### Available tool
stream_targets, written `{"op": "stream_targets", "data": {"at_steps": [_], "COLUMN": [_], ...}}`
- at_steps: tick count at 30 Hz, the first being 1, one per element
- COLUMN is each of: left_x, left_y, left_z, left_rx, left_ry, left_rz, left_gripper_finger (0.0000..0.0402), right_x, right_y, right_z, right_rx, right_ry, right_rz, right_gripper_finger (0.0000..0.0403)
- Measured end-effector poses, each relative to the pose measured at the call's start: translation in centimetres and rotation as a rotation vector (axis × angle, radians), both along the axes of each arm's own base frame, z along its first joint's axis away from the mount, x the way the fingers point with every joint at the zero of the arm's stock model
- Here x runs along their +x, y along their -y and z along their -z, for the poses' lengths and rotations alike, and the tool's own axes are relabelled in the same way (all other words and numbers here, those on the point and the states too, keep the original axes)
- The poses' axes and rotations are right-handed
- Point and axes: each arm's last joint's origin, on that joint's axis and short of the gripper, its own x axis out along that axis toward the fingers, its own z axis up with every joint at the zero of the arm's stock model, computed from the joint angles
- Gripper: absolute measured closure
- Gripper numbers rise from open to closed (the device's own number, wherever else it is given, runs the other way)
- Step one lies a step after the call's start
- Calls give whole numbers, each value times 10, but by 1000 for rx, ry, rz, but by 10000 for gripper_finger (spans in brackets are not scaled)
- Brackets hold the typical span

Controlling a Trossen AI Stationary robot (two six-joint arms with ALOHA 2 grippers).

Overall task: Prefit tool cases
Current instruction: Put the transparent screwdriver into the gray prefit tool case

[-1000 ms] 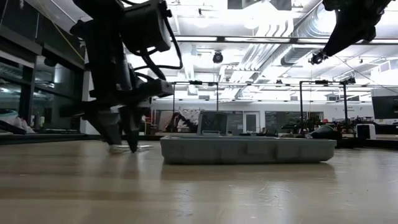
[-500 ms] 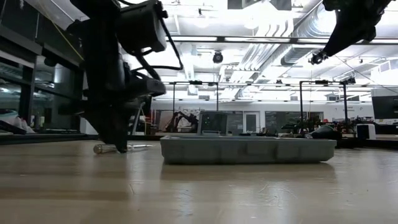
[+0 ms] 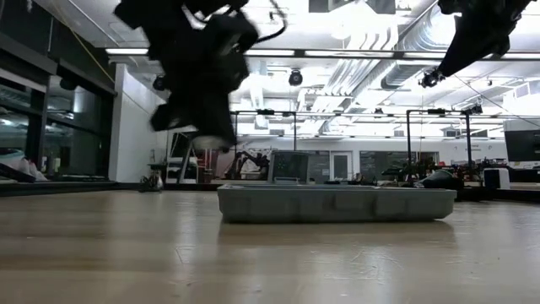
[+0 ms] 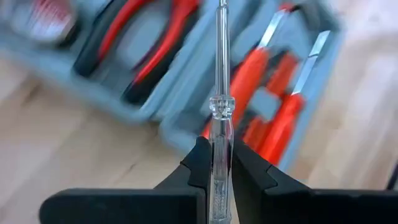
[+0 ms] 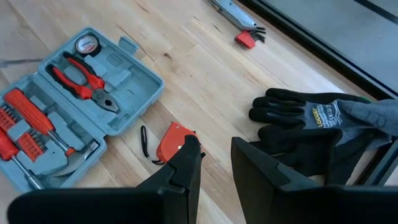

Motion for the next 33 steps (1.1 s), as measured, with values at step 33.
{"op": "stream_targets", "data": {"at_steps": [33], "left_x": [78], "left_y": [-17], "left_z": [25], "left_rx": [204], "left_ry": [-233], "left_rz": [532], "left_gripper_finger": [342], "right_x": [0], "right_y": [0], "right_z": [0], "right_rx": [3], "right_ry": [2], "right_rz": [2], "right_gripper_finger": [320]}}
